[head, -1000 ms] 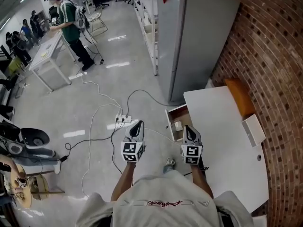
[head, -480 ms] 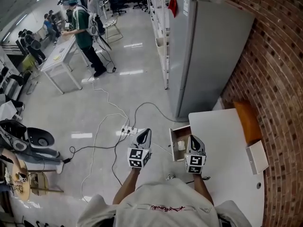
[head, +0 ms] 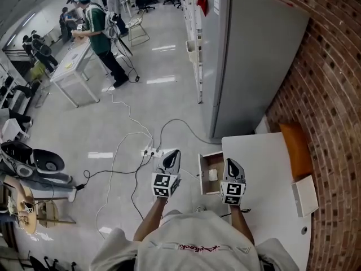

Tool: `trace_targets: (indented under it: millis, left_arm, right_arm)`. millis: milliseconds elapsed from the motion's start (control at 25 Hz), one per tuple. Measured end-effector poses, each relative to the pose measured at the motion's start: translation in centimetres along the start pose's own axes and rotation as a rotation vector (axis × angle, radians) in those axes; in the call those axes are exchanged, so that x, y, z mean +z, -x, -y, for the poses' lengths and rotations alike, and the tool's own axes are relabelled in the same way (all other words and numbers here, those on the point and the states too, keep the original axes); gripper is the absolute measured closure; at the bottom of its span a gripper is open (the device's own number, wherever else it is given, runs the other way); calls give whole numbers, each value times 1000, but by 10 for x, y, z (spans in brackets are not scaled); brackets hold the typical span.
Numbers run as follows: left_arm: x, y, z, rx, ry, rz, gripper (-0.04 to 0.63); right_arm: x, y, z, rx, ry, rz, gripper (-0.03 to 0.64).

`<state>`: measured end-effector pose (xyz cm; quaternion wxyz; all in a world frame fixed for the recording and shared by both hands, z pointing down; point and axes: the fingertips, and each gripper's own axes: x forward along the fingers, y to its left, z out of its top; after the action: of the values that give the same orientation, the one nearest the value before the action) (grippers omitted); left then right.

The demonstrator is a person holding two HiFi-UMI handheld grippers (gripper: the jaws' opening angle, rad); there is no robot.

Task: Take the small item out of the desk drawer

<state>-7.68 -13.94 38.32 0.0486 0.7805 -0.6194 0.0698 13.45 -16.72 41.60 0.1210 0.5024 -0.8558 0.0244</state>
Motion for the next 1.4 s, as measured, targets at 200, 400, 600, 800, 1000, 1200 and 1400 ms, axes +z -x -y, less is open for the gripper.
trace_targets:
  millis: [200,400,600,800,1000,1200,1400]
  left_arm:
    - [-9,-4,-1,21,9,-19,586]
    - [-20,-7,-8,33,13,-44,586]
    - [-35,-10,-14,31,25,-71,586]
    - [-49,-18,-23,10,31,-90,586]
    - [-70,-27,-32,-17,44,-119,586]
    - [-92,-34,-42,-47,52,-146,586]
    - [-116,-37,-47,-73,63,-180,586]
  right_arm:
    - [-12,-7,2,27,0,-30,604]
    - [-17,-17,0,42,-1,-43,604]
    - [-23,-23,-1,41,-7,-52,604]
    - [-32,-29,-4,21,-10,-77,604]
    - [-46,-32,-6,-12,-19,-113,604]
    - [-63,-42,-17,-33,-36,-138,604]
    - [-83,-47,-29,-40,-50,-174,604]
